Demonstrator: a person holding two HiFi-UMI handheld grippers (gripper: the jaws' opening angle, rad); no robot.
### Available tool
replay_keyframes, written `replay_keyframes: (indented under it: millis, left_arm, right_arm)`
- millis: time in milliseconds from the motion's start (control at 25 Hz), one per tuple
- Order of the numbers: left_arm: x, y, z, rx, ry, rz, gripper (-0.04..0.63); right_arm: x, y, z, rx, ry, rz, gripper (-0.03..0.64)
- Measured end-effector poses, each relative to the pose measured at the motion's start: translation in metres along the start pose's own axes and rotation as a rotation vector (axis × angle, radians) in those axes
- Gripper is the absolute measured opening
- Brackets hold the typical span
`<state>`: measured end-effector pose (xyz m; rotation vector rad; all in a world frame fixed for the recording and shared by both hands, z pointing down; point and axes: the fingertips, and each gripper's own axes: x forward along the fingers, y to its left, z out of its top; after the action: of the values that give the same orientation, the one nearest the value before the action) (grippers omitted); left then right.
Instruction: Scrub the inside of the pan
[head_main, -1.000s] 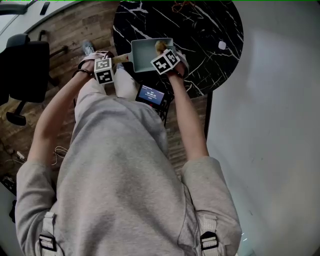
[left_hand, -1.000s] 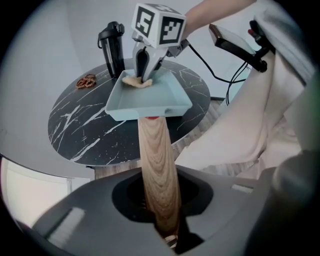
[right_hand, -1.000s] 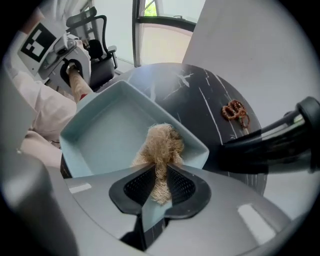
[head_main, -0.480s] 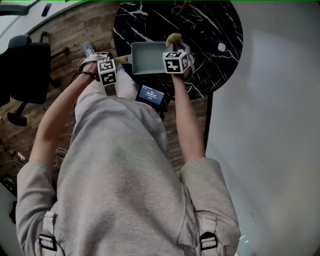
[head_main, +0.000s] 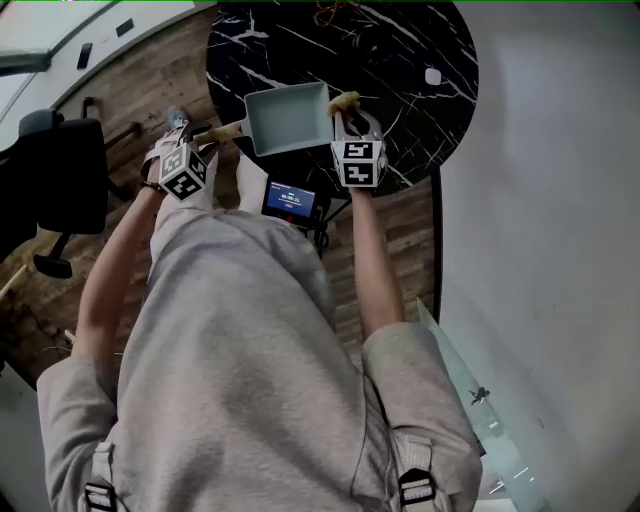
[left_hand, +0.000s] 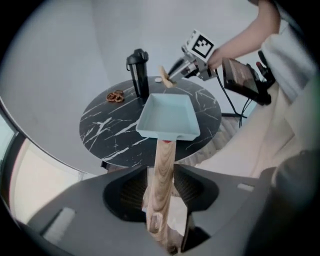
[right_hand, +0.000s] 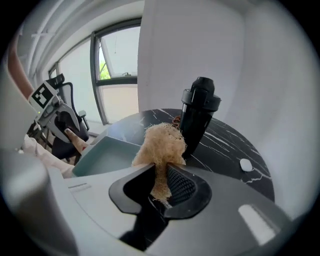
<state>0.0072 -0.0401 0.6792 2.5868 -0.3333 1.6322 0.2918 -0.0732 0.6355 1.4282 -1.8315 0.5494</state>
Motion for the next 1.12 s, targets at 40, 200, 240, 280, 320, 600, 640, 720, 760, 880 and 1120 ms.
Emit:
replay_keyframes:
  millis: [40,200,240,280,320,600,640,720,760,880,1120]
  left_arm:
    - [-0.007,0.003,0.002,-0.027,-0.023,0.011,0.166]
    - [-0.031,0.011,0.011,-0.12,-0.099,0.064,0.161]
    - [-0.037,0.01,0.013,-0.138,-0.121,0.079,0.156]
    - [-0.044,0.01,0.016,-0.16,-0.146,0.093,0.15]
    - [-0.051,0.01,0.018,-0.186,-0.173,0.107,0.141]
    - [-0.102,0.018,0.034,-0.264,-0.379,0.187,0.089]
    - [-0.111,0.018,0.034,-0.249,-0.401,0.186,0.086]
    - [-0.13,0.02,0.034,-0.231,-0.449,0.188,0.078]
    - [-0.143,0.021,0.034,-0.23,-0.48,0.196,0.075]
    - [-0.181,0.018,0.033,-0.235,-0.58,0.207,0.061]
    - [-0.227,-0.011,0.025,-0.158,-0.712,0.17,0.058]
  right_arm:
    - [-0.005,0.004,-0.002,0.027,-0.033,0.016,0.087]
    - [-0.022,0.017,-0.011,0.12,-0.127,0.056,0.089]
    - [-0.027,0.021,-0.012,0.146,-0.144,0.062,0.089]
    - [-0.033,0.026,-0.011,0.173,-0.163,0.067,0.091]
    - [-0.039,0.031,-0.008,0.198,-0.186,0.071,0.091]
    - [-0.098,0.067,0.028,0.309,-0.346,0.048,0.096]
    - [-0.107,0.074,0.035,0.324,-0.366,0.043,0.097]
    - [-0.126,0.09,0.048,0.349,-0.405,0.034,0.097]
    - [-0.137,0.1,0.054,0.357,-0.423,0.03,0.097]
    - [-0.165,0.128,0.068,0.384,-0.475,0.016,0.097]
    - [-0.211,0.181,0.087,0.418,-0.552,-0.016,0.098]
